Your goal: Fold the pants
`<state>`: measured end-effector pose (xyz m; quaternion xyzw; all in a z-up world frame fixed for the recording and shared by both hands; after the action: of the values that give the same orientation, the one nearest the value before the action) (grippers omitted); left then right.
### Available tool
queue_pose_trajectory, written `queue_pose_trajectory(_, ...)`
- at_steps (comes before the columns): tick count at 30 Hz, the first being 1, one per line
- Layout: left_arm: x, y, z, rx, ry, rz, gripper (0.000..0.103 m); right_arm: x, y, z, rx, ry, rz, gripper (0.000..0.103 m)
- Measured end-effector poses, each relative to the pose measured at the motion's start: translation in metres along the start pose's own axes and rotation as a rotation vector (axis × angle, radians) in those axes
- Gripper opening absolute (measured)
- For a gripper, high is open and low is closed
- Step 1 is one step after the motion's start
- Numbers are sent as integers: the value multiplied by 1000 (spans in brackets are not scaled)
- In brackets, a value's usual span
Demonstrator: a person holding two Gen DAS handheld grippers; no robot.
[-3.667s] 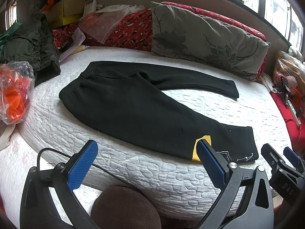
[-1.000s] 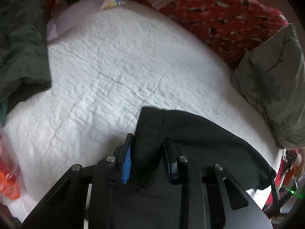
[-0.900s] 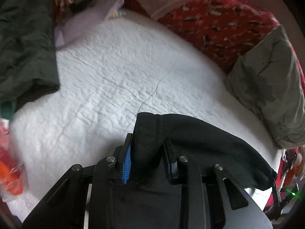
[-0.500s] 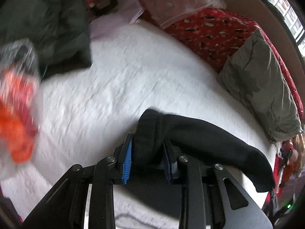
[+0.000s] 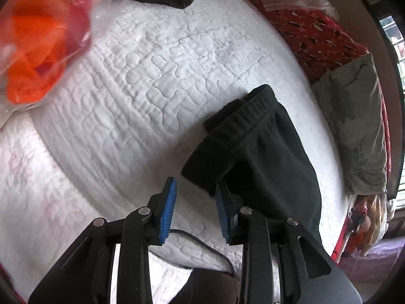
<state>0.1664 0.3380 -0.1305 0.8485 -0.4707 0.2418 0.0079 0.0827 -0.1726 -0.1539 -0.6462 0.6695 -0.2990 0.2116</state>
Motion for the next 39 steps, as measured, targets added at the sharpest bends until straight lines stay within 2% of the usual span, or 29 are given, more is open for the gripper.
queue_pose_trajectory(2, -2, 6, -15, 41, -2, -1, 28, 14, 7, -8, -6, -4, 59, 35)
queue_pose_trajectory(4, 4, 11, -33, 93, 32, -1, 28, 27, 9, -16, -9, -24, 130, 41)
queue_pose_trajectory(6, 10, 14, -43, 119, 62, 11, 37, 39, 8, -22, -8, -69, 212, 42)
queue_pose_trajectory(7, 18, 15, -46, 123, 74, 29, 48, 43, 4, -24, -10, -100, 254, 45)
queue_pose_trajectory(8, 25, 16, -45, 123, 75, 45, 55, 44, 0, -24, -18, -126, 285, 49)
queue_pose_trajectory(11, 43, 17, -34, 97, 78, 80, 55, 46, -10, -17, -46, -224, 410, 51)
queue_pose_trajectory(15, 54, 16, -11, 31, 91, 59, 55, 34, -18, 6, -122, -317, 525, 52)
queue_pose_trajectory(19, 58, 13, 3, 7, 84, 39, 55, 16, -21, 25, -167, -310, 527, 52)
queue_pose_trajectory(25, 58, -1, 21, -6, 37, 35, 55, -7, -29, 44, -176, -282, 489, 52)
queue_pose_trajectory(27, 61, -7, 25, -3, 30, 33, 55, -17, -33, 49, -173, -267, 441, 50)
queue_pose_trajectory(28, 63, -11, 26, 4, 25, 36, 54, -18, -35, 51, -169, -264, 427, 40)
queue_pose_trajectory(29, 65, -14, 28, 8, 14, 43, 49, -22, -37, 52, -164, -259, 405, 27)
queue_pose_trajectory(30, 68, -18, 28, 13, 6, 50, 40, -25, -39, 53, -165, -259, 388, 21)
queue_pose_trajectory(31, 70, -22, 28, 20, -11, 56, 20, -27, -40, 56, -168, -257, 372, 13)
queue_pose_trajectory(32, 72, -27, 27, 21, -14, 57, 8, -28, -41, 57, -171, -258, 371, 12)
queue_pose_trajectory(35, 78, -38, 5, 50, 76, 41, 5, -27, -48, 56, -167, -292, 403, 9)
queue_pose_trajectory(37, 82, -36, -19, 109, 130, 92, 5, -22, -58, 45, -140, -359, 457, 9)
queue_pose_trajectory(39, 80, -27, -26, 132, 122, 146, 5, -15, -62, 30, -105, -415, 500, 9)
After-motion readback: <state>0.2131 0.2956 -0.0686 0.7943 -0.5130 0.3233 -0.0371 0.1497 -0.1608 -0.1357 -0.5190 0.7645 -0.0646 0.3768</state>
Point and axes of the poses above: each gripper's, at about its wrist camera, not at the fingertips, and z roughly the way its jaws point, x to its right, y to its underside, the point moved 6 cm from there along z, roughly the way its jaws point, and after that the axes turned 1 degree about x, right-handed, at the moved point
